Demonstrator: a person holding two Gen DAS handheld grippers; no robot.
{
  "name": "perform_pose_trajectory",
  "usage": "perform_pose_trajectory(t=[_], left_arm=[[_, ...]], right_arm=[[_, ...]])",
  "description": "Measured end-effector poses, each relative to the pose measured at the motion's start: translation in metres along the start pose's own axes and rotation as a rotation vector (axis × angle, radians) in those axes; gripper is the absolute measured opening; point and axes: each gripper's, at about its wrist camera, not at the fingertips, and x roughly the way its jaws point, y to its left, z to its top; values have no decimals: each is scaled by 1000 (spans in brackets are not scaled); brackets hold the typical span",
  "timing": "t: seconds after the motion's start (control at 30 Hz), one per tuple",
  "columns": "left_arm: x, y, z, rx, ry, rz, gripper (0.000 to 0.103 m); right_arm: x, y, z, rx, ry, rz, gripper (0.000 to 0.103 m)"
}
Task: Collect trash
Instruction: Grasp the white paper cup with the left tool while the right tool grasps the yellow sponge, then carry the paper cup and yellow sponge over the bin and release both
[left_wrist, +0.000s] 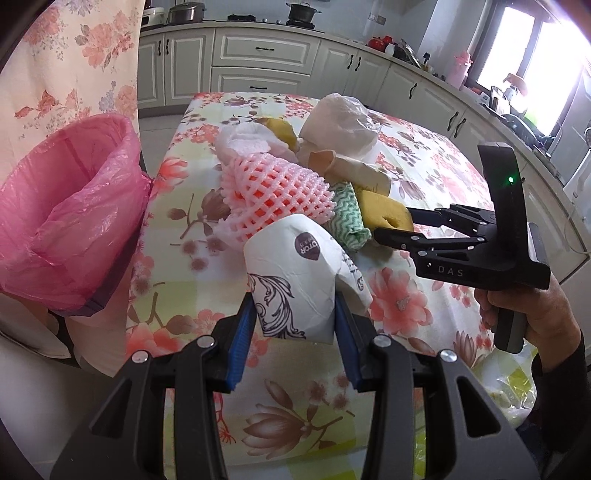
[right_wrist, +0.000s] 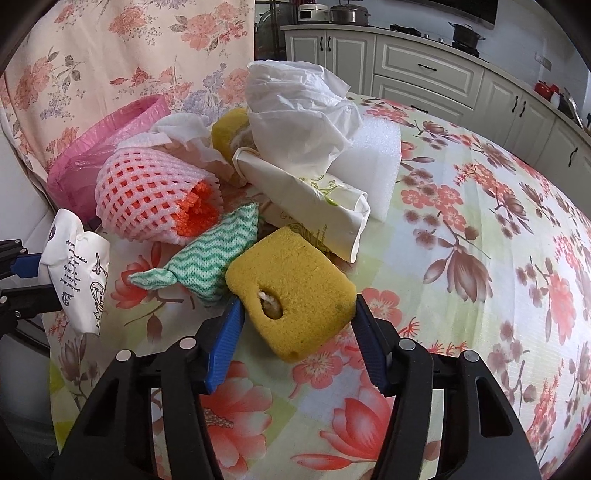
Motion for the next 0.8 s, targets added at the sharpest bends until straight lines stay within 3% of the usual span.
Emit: perform_pose_trajectory(t=[0.47,0.8], left_arm=[[-16,0,8,-30,-82,88,41],[-37,5,16,-47,-144,106,41]], right_arm=[[-43,-4,-4,32,-77,-13,55],[-77,-6,4,58,-157,-21,55]])
